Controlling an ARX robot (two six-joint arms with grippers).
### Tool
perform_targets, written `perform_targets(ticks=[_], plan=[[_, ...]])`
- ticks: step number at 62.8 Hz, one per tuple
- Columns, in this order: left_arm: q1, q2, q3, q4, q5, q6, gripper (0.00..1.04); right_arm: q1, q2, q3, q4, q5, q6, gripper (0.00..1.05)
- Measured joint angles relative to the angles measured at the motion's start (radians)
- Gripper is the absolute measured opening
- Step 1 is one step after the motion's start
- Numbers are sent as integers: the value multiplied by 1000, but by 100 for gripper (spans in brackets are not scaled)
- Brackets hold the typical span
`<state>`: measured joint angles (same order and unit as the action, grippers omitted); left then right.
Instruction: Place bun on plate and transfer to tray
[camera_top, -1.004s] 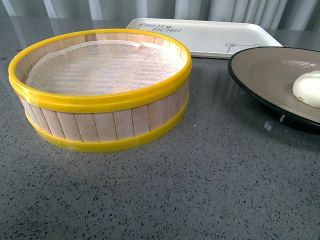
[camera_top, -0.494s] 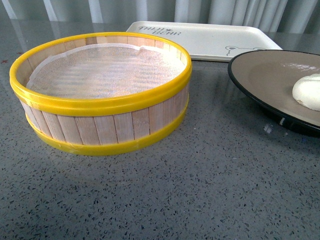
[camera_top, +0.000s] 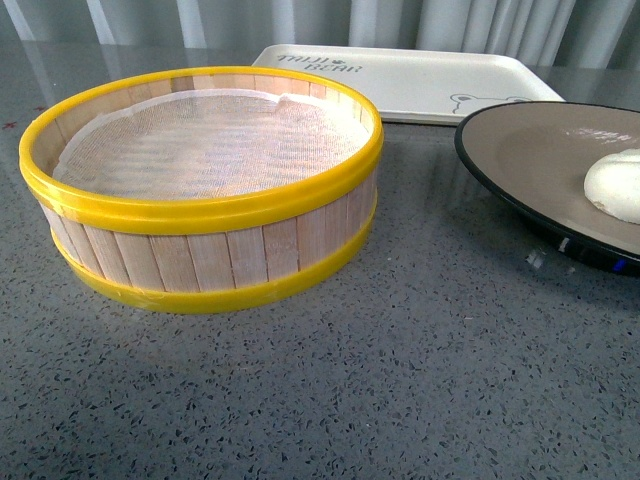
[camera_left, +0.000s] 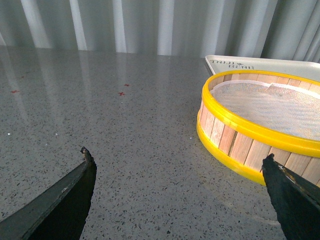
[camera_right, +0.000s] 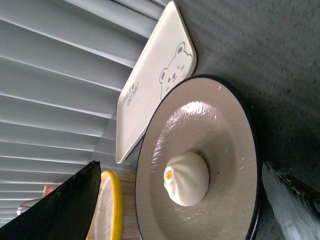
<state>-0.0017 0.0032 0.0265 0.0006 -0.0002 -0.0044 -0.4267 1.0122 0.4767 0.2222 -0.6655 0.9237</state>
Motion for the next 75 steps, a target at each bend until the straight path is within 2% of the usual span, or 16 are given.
perform_targets(ticks=[11,24,29,53,65,75], plan=[[0,0,0,0,0,0,98,-25,32,-4,-27,-50,69,96],[0,0,0,0,0,0,98,-117,107,-4,-25,-32,55,96],[0,0,0,0,0,0,98,-123,150,-4,1,-28,59,96],[0,0,0,0,0,0,98,28,279,3,143,42,165,96],[0,0,0,0,0,0,98,136,267,3,162,73,216,96],[0,0,0,0,0,0,98,186,229,-14,164,83,230,96]])
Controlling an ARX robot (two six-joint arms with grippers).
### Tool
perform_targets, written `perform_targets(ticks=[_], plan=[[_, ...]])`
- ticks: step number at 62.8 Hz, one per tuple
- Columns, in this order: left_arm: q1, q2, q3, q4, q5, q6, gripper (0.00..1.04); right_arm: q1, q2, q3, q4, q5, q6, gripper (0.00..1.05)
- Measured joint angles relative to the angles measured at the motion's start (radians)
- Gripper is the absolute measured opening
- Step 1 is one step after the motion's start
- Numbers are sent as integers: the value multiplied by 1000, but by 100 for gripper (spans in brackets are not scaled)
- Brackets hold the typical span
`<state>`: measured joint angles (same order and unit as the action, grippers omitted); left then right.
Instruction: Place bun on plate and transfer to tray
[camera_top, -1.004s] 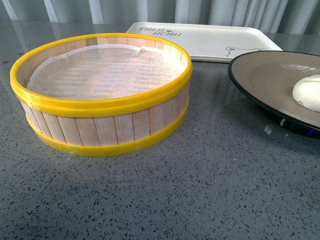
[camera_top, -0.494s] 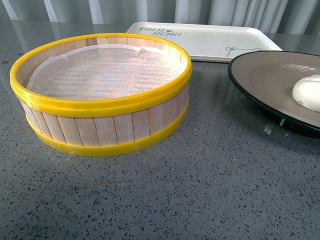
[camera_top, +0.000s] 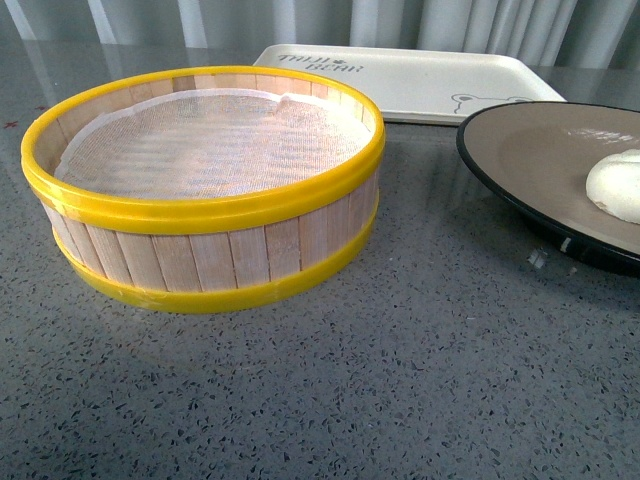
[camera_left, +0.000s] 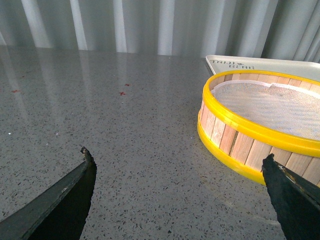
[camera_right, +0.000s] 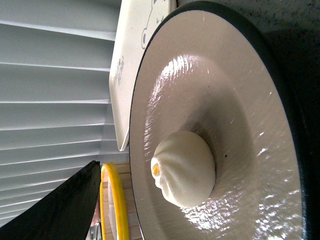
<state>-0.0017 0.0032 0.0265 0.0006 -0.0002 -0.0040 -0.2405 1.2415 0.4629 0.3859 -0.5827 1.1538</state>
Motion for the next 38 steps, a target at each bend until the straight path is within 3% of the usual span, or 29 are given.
perform_targets(ticks=[5,38], plan=[[0,0,0,0,0,0,98,-2,-2,-9,1,-1,5,94],[0,0,0,0,0,0,98,-37,2,-25,-10,-21,11,4]])
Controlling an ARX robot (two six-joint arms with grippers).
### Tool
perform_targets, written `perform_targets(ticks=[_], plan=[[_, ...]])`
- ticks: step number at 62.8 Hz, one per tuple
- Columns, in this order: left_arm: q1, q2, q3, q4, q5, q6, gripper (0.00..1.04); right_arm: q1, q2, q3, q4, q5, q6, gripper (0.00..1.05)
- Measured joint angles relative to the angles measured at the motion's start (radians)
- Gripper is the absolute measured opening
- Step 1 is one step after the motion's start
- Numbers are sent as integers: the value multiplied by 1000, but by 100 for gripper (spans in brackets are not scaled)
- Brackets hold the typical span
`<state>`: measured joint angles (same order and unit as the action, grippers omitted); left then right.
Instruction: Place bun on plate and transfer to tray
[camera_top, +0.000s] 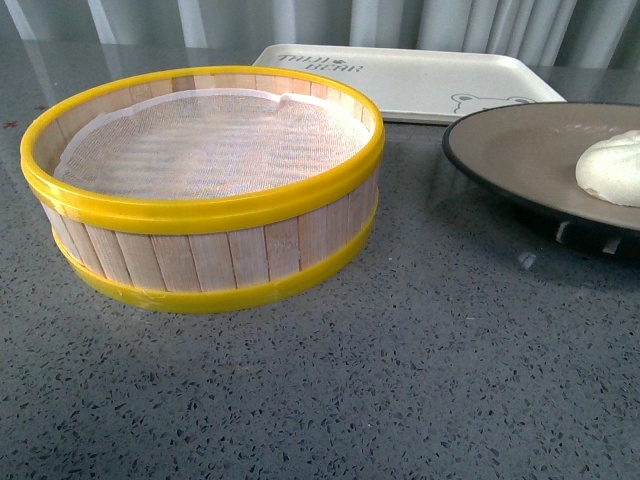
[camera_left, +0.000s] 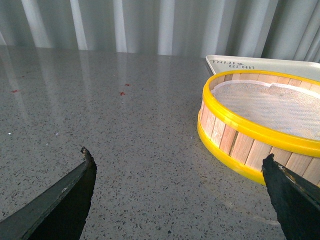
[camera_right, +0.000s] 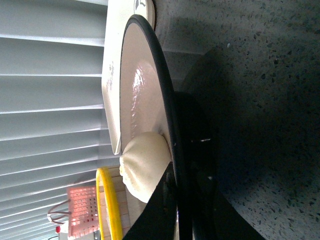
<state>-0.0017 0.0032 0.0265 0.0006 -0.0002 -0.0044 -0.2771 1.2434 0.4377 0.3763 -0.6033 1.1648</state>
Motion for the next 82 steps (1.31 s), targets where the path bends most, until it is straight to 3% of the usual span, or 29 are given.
perform_targets(ticks=[34,54,67,82], plan=[[0,0,0,0,0,0,98,18,-80,-35,39,24,62,2],[0,0,0,0,0,0,98,23,-25,20,166,87,143,2],[0,0,0,0,0,0,98,72,164,220,227,124,175,2],[0,0,0,0,0,0,98,129,415,574,99,146,156,2]])
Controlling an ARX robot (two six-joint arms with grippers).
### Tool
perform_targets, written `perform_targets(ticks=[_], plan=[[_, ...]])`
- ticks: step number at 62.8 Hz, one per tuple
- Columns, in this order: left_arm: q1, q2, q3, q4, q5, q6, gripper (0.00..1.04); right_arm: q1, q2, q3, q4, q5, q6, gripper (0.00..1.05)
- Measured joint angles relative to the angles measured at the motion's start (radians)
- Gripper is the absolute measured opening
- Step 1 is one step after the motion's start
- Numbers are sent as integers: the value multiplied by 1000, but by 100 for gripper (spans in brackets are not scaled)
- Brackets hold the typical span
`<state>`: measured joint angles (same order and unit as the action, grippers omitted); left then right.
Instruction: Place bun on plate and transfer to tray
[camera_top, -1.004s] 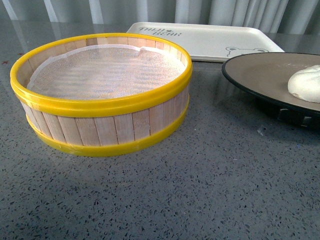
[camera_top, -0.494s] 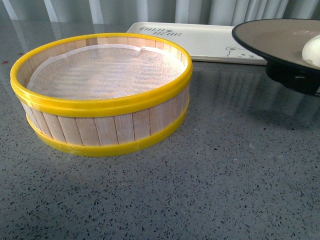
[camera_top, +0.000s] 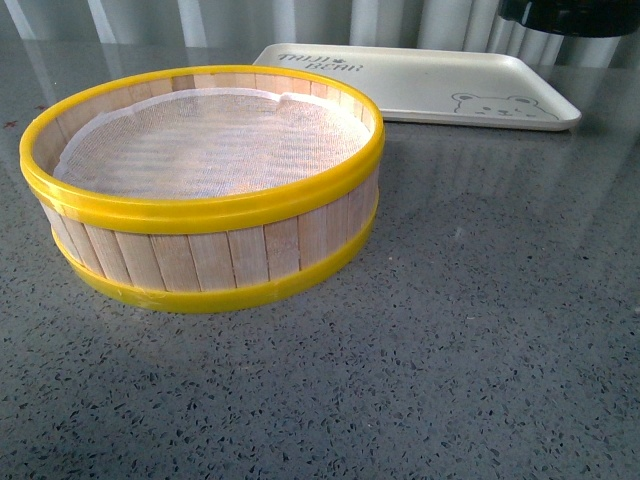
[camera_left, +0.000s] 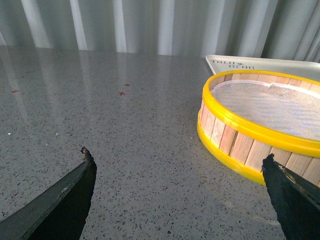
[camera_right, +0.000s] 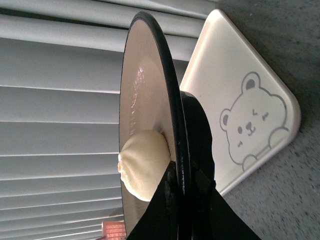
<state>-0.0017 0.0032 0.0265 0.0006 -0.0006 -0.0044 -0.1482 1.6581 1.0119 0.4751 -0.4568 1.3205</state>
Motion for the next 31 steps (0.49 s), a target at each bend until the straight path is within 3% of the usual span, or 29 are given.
perform_targets(ticks=[18,31], plan=[[0,0,0,0,0,0,98,91,254,425,-253,63,-56,2],[0,0,0,0,0,0,98,121,375,588,-333,90,-58,2]])
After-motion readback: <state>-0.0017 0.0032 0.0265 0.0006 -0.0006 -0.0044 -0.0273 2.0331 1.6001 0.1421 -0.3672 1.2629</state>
